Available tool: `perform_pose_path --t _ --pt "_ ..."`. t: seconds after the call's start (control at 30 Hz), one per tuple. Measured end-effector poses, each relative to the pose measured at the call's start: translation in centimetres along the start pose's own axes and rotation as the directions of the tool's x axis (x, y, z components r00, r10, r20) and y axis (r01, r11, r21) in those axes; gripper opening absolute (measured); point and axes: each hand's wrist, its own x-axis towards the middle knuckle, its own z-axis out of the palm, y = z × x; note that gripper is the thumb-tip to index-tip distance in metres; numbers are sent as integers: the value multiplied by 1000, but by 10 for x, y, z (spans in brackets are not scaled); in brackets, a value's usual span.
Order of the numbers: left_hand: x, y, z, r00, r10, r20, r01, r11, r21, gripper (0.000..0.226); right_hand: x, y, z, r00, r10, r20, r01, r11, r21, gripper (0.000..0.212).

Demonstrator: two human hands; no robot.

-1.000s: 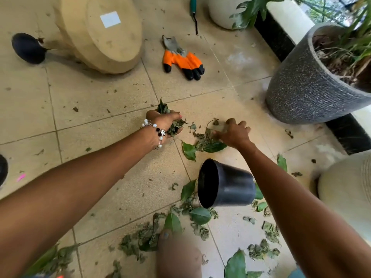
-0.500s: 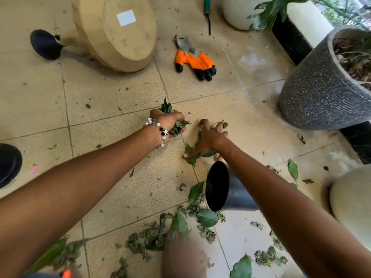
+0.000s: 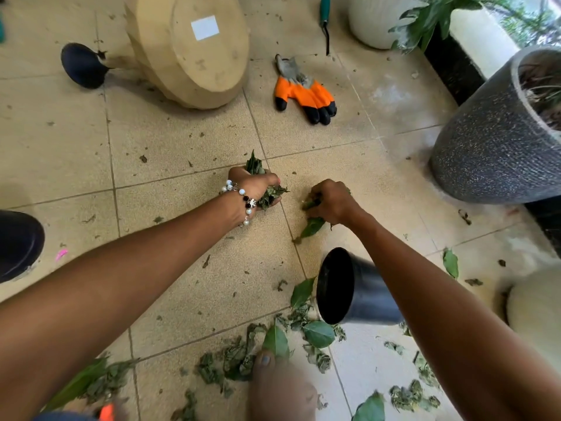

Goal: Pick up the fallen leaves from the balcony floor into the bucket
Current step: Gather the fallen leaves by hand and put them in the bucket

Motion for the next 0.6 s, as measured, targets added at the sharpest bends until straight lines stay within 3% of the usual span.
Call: perform_pose_path --t 0.1,0.17,0.23,0.37,0.43,0.5,0.6 --pt "-1 -2 -1 999 -4 38 5 1000 -31 34 1 14 -11 988 107 -113 -79 971 226 23" --pt "0 -2 -2 999 -11 36 12 999 -44 29 3 26 -14 985 122 -123 -86 961 263 30" --pt "0 0 -3 999 -15 29 16 999 -50 30 4 38 -14 989 71 -129 -48 985 167 47" --pt "8 -2 -5 1000 -20 23 21 999 -28 59 0 58 -9 999 -44 -32 44 999 13 104" --pt "10 -3 -4 999 -23 24 24 998 -54 58 2 69 -2 989 -144 22 146 981 -126 119" --pt "9 -2 -2 999 -37 23 38 999 -28 64 4 73 7 964 -250 86 264 936 -234 114" --pt "11 -4 3 999 -48 5 48 999 -9 46 8 68 18 912 -408 46 398 854 -335 78"
